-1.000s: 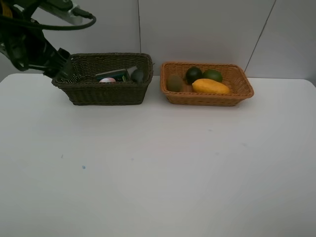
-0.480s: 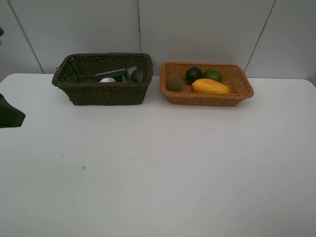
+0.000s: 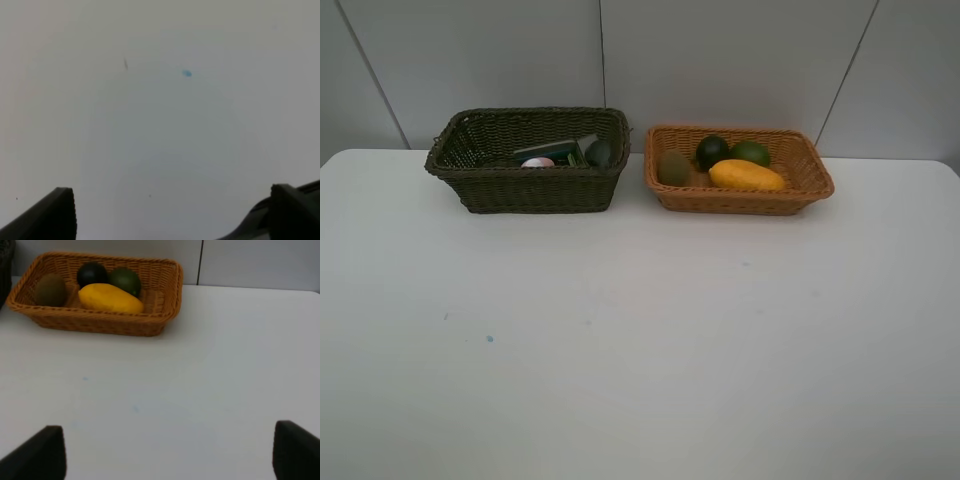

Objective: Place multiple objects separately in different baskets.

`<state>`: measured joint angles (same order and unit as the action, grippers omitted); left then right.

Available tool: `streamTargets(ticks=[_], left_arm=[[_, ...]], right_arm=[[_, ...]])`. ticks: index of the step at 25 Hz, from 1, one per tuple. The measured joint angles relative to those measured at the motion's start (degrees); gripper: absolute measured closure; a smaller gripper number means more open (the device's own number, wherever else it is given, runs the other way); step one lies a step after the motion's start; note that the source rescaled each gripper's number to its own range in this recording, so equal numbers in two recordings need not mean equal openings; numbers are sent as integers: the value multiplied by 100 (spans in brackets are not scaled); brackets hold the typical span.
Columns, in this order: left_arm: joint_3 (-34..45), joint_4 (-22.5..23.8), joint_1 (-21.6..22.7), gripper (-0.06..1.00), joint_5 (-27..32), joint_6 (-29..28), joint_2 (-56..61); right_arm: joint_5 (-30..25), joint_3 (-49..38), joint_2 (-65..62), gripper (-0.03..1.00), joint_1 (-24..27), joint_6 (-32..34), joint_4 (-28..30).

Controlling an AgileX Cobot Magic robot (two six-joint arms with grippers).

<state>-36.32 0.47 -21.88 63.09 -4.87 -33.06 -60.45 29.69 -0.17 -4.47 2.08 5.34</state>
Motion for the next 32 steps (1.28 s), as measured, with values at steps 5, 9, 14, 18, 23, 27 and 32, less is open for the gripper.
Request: streamTargets(ticks=[5,9,14,18,23,27,32], left_arm=[[48,-79,0,-5,212,0,176],[308,-163,26,-5,62,121,342],[712,-175,398,-5,-214,709,943],[748,-207,843,-5,-228,843,1526],[748,-280,1501,-5,-245,968,2379],[748,-342,1871,-5,-245,1051,2917],[748,-367,2083,-5,-245,1073,3327]], right_arm=[[0,0,0,-3,0,0,0],[0,0,0,-3,0,0,0],[0,0,0,-3,0,0,0],[0,0,0,-3,0,0,0],[0,0,0,-3,0,0,0],[0,0,0,-3,0,0,0],[0,0,0,-3,0,0,0]])
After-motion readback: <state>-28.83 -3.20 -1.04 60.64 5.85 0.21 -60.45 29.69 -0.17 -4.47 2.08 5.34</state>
